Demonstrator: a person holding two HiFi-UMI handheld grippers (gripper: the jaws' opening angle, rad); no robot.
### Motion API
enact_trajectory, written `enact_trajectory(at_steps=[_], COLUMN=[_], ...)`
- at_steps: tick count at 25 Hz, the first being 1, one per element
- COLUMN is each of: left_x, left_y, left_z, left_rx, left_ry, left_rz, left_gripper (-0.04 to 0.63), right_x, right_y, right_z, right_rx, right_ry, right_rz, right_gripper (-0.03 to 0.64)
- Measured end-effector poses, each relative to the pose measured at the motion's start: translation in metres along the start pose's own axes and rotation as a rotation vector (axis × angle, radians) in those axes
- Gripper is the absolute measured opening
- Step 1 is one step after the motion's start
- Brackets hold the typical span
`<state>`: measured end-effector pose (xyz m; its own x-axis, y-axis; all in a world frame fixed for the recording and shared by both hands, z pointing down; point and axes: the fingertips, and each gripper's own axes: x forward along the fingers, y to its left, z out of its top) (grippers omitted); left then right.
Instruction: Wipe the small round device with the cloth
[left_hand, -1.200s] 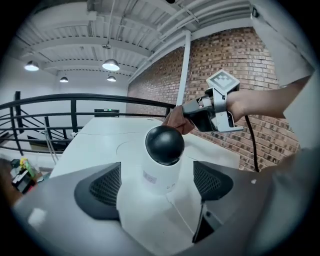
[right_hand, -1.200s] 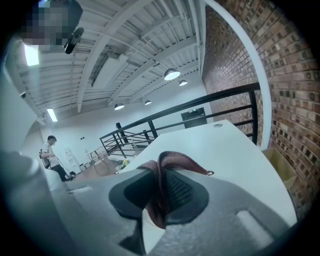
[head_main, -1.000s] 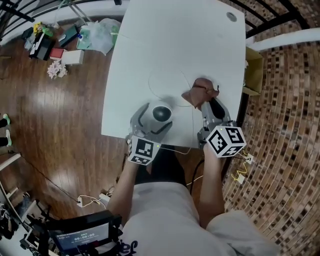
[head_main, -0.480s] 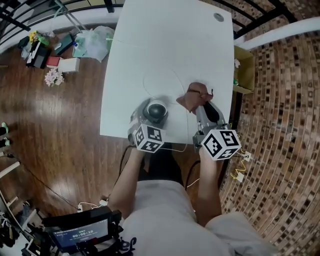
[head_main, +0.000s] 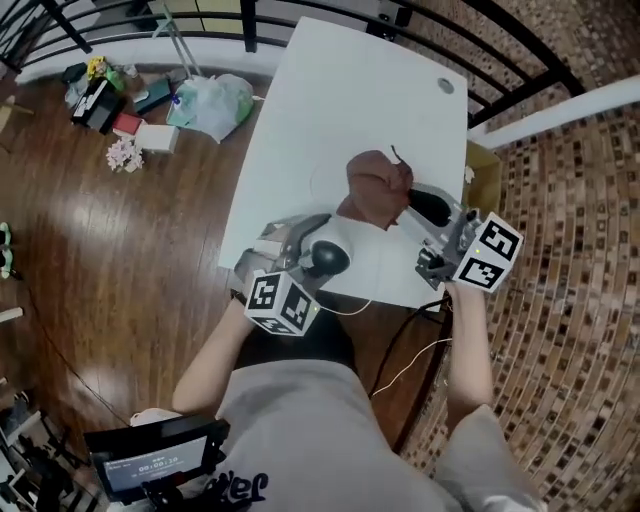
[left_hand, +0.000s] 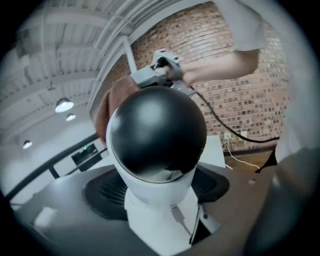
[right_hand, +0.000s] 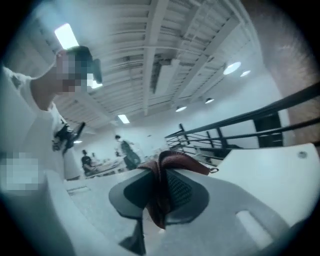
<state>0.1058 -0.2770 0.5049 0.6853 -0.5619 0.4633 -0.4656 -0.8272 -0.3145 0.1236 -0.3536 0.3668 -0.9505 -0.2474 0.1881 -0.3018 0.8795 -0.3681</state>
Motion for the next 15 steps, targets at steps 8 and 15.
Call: enact_trajectory(at_steps=[8, 15], left_x=[-0.080, -0.106], left_y=[0.026, 0.021], left_z=[0.062, 0.066], left_rx=[0.091, -0.009], left_ry=[-0.170, -0.243], left_rz=[-0.041, -0.088], left_gripper=[0.399, 0.399], right_x=[0.067, 0.091], right_y=[0.119, 0.146], right_z=[0.034, 0.021], right_rx=[-0.293, -0.254], right_ry=[0.226, 0.310], right_rz=[0.489, 0.538], right_gripper=[0.041, 0.040])
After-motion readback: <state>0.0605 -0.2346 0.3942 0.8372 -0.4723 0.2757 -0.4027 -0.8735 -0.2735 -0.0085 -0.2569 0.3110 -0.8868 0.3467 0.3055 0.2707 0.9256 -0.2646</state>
